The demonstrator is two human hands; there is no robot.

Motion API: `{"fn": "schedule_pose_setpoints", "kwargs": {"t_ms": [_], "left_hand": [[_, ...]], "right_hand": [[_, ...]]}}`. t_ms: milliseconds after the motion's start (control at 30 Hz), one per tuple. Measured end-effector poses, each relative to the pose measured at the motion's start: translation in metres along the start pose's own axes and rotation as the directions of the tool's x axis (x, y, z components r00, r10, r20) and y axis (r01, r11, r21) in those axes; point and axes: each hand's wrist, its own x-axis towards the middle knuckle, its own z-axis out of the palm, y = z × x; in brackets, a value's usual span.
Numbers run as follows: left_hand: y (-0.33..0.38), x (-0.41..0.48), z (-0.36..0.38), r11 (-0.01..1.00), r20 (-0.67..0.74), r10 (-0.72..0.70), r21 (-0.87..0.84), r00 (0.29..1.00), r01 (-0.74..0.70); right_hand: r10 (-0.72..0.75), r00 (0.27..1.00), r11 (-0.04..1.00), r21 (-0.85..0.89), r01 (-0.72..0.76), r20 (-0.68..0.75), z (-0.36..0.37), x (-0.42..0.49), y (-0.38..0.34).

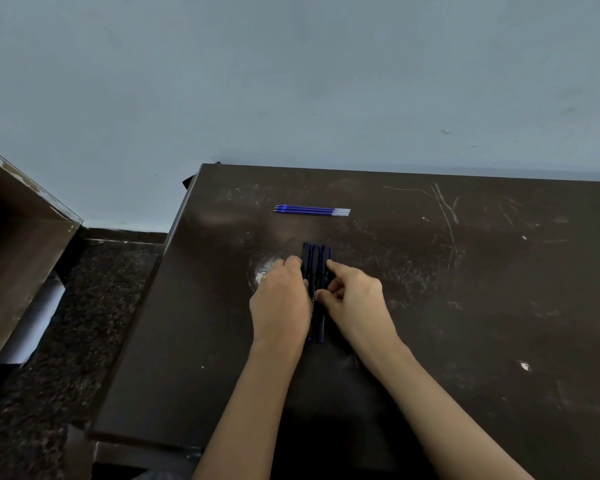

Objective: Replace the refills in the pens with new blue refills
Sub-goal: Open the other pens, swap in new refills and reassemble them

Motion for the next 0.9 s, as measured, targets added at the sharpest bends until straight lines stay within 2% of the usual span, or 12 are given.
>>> {"fn": "schedule_pose_setpoints", "kwargs": {"t_ms": [400, 900], "left_hand": [[-0.026, 0.000, -0.019, 0.994, -0.029, -0.089, 0.067, 0.996, 0.091], [-0.026, 0.002, -0.021, 0.990, -0.008, -0.113, 0.084, 0.994, 0.113]], "right_hand": [[-0.014, 0.999, 1.000, -0.003, 0.014, 0.043, 0.032, 0.005, -0.023], [0.005, 0.998, 1.000, 0.007, -0.005, 0.066, 0.029, 0.004, -0.023]]}}
